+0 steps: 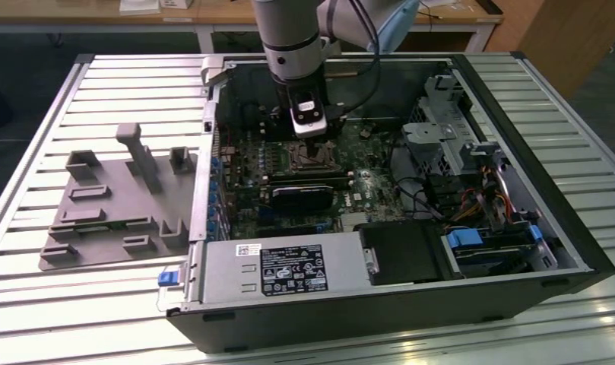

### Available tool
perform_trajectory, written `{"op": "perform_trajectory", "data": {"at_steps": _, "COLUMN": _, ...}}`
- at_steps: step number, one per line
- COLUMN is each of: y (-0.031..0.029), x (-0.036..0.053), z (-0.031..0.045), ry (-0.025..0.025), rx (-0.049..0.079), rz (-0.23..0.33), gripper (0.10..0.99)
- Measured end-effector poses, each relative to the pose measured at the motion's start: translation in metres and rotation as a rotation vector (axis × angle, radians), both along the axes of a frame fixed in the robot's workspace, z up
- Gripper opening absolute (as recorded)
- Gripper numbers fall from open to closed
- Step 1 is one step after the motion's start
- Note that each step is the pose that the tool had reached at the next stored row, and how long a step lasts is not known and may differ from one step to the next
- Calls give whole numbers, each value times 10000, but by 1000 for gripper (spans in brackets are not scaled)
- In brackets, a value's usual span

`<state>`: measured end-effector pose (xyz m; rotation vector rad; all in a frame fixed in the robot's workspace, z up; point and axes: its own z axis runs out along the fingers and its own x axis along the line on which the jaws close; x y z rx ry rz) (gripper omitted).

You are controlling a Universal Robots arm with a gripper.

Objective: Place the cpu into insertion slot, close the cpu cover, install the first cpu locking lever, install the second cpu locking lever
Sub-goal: 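Install the first cpu locking lever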

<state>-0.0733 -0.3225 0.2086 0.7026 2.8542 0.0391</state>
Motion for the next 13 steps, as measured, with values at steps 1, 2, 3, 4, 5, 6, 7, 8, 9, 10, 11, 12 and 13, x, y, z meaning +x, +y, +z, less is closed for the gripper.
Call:
{"op": "perform_trajectory", "data": {"at_steps": 1, "y": 0, "x": 0, "z": 0, "ry": 2, "rx": -1, "rz": 0, "gripper": 102}}
{"op": "perform_trajectory", "data": {"at_steps": 2, "y": 0, "x": 0, "z": 0, "ry": 6, "rx": -1, "rz": 0, "gripper": 102}}
{"op": "perform_trajectory", "data": {"at_steps": 3, "y": 0, "x": 5, "z": -1, "ry": 81, "rx": -1, "rz": 1, "gripper": 102}}
{"op": "perform_trajectory", "data": {"at_steps": 4, "y": 0, "x": 18, "z": -3, "ry": 255, "rx": 0, "rz": 0, "gripper": 102}}
{"op": "perform_trajectory", "data": {"at_steps": 5, "y": 0, "x": 33, "z": -4, "ry": 433, "rx": -1, "rz": 1, "gripper": 102}}
{"op": "perform_trajectory", "data": {"at_steps": 6, "y": 0, "x": 48, "z": -6, "ry": 614, "rx": 1, "rz": 0, "gripper": 102}}
{"op": "perform_trajectory", "data": {"at_steps": 7, "y": 0, "x": 61, "z": -6, "ry": 793, "rx": -2, "rz": -1, "gripper": 102}}
{"op": "perform_trajectory", "data": {"at_steps": 8, "y": -1, "x": 65, "z": -6, "ry": 869, "rx": -3, "rz": 1, "gripper": 102}}
{"op": "perform_trajectory", "data": {"at_steps": 9, "y": -1, "x": 64, "z": -5, "ry": 880, "rx": -4, "rz": 0, "gripper": 102}}
{"op": "perform_trajectory", "data": {"at_steps": 10, "y": -1, "x": 64, "z": -5, "ry": 888, "rx": -3, "rz": -1, "gripper": 102}}
{"op": "perform_trajectory", "data": {"at_steps": 11, "y": 0, "x": 65, "z": -6, "ry": 896, "rx": -2, "rz": 0, "gripper": 102}}
{"op": "perform_trajectory", "data": {"at_steps": 12, "y": 0, "x": 66, "z": -6, "ry": 895, "rx": -2, "rz": 25, "gripper": 102}}
{"op": "perform_trajectory", "data": {"at_steps": 13, "y": 0, "x": 66, "z": -6, "ry": 897, "rx": -7, "rz": 128, "gripper": 102}}
